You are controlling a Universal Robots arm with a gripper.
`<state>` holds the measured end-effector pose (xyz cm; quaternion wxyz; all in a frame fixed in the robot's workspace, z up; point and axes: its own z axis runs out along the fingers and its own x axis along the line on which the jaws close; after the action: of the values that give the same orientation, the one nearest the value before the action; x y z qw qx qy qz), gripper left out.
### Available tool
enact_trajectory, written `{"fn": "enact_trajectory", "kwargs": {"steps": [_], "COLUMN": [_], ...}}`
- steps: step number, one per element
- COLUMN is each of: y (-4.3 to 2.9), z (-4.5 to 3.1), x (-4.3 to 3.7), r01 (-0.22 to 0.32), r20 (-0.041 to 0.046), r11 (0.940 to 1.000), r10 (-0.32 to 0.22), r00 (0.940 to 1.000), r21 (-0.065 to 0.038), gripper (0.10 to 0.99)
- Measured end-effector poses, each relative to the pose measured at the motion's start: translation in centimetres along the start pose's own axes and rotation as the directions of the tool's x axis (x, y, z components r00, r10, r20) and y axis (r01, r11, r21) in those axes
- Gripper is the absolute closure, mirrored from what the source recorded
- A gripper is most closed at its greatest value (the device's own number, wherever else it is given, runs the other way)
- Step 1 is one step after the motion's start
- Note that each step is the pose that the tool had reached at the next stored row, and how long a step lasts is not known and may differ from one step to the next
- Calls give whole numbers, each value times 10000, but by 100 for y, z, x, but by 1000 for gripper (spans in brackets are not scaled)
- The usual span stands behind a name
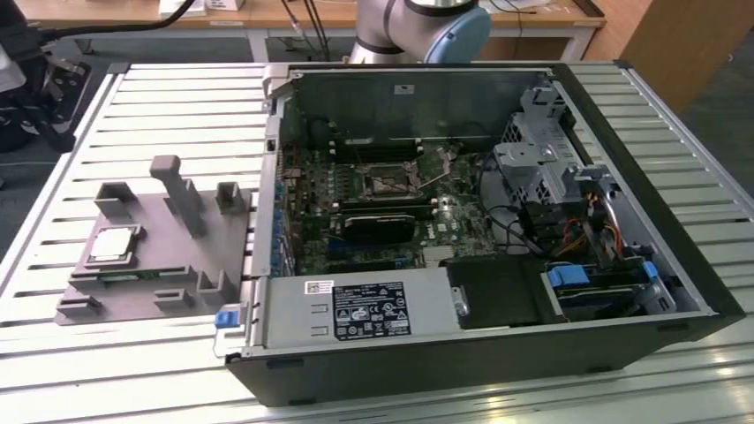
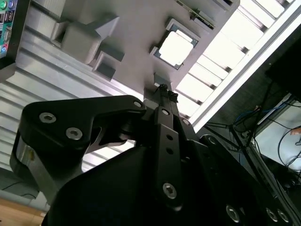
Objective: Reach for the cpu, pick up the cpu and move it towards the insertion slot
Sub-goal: 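Reach for the cpu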
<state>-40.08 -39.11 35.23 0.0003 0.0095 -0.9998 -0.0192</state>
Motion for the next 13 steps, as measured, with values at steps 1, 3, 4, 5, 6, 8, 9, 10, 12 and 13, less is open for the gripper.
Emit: {"fn": "enact_trajectory", "kwargs": {"steps": [1, 3, 4, 5, 6, 8, 9, 10, 12, 13], "y": [-1, -2, -2, -5, -7, -17, -21, -24, -31, -33], "z": [9, 27, 37, 45, 50, 63, 70, 81, 106, 120], "x": [9, 25, 32, 37, 39, 41, 42, 44, 54, 62], "r01": [0, 0, 1, 1, 1, 0, 1, -1, -1, 0], "r20": [0, -2, -1, -2, -3, -1, -1, 0, -2, -2], "r11": [10000, 10000, 10000, 10000, 10000, 10000, 10000, 10000, 10000, 10000], "r10": [0, 0, -1, -1, -1, 0, -1, 1, 1, 0], "r00": [10000, 10000, 10000, 10000, 10000, 10000, 10000, 10000, 10000, 10000], "r21": [0, 1, 1, 2, 2, 1, 0, 0, 1, 2], "gripper": [980, 980, 980, 980, 980, 980, 980, 973, 918, 855]}}
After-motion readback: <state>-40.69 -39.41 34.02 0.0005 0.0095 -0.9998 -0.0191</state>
